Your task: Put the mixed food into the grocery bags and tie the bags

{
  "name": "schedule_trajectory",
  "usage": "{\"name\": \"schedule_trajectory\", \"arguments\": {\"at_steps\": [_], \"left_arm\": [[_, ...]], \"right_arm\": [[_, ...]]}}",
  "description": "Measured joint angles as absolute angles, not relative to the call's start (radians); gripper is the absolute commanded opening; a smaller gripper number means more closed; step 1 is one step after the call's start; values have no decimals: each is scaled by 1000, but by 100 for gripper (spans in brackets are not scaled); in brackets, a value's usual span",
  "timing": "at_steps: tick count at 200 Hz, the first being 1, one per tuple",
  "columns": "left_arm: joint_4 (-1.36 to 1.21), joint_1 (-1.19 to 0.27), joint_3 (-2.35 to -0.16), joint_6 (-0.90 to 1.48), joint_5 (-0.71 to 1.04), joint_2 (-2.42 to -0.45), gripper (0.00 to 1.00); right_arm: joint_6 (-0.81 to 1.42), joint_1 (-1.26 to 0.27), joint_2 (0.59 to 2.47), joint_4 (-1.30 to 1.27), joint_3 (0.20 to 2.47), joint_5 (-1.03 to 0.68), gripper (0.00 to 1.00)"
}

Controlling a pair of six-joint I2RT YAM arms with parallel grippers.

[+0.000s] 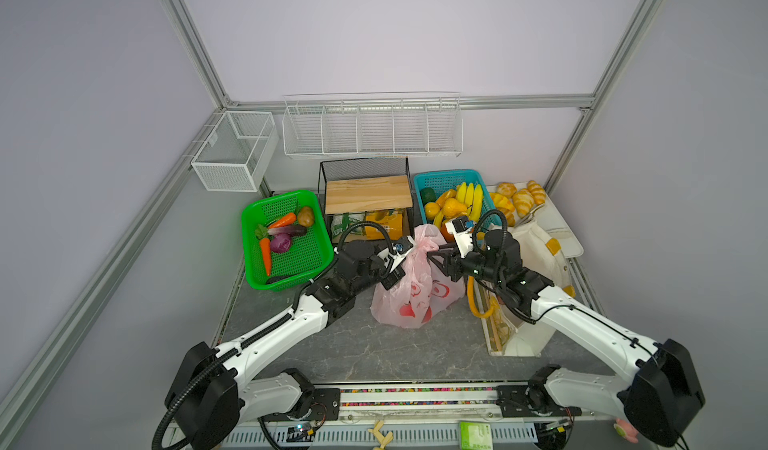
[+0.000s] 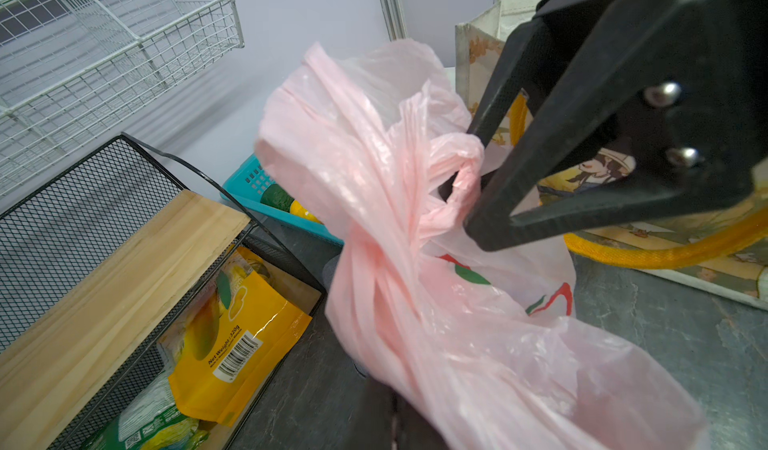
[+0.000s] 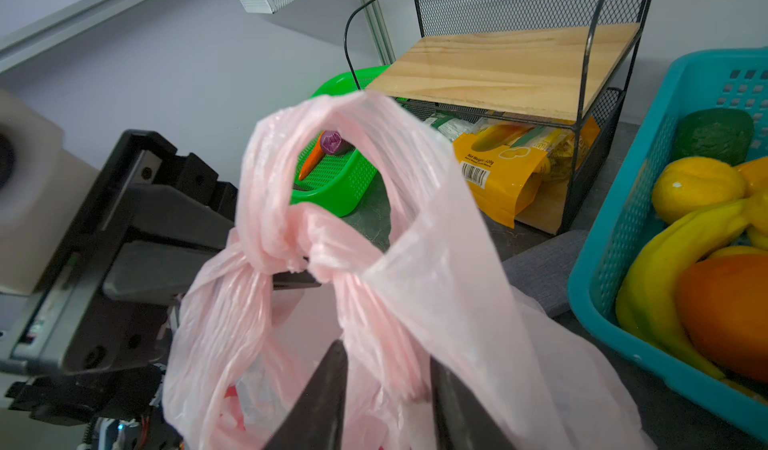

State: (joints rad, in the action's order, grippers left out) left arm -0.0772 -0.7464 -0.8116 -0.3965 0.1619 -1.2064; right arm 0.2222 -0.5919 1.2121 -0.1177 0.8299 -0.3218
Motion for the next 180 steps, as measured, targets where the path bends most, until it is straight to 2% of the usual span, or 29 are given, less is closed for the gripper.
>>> {"name": "schedule_trajectory", "arguments": {"at_steps": [33,126,180], "left_arm": [[-78,-746,-811,-397,161,-1206,0],[-78,-746,-799,-389,116,-1171,0],[-78,-746,-799,-369,76,-1159,0]], "right_arm": [[198,-592,1207,-96,830,-303,7],[136,-580,1089,202,856,-286,7],[134,-548,1084,315,898,-381,7]]}}
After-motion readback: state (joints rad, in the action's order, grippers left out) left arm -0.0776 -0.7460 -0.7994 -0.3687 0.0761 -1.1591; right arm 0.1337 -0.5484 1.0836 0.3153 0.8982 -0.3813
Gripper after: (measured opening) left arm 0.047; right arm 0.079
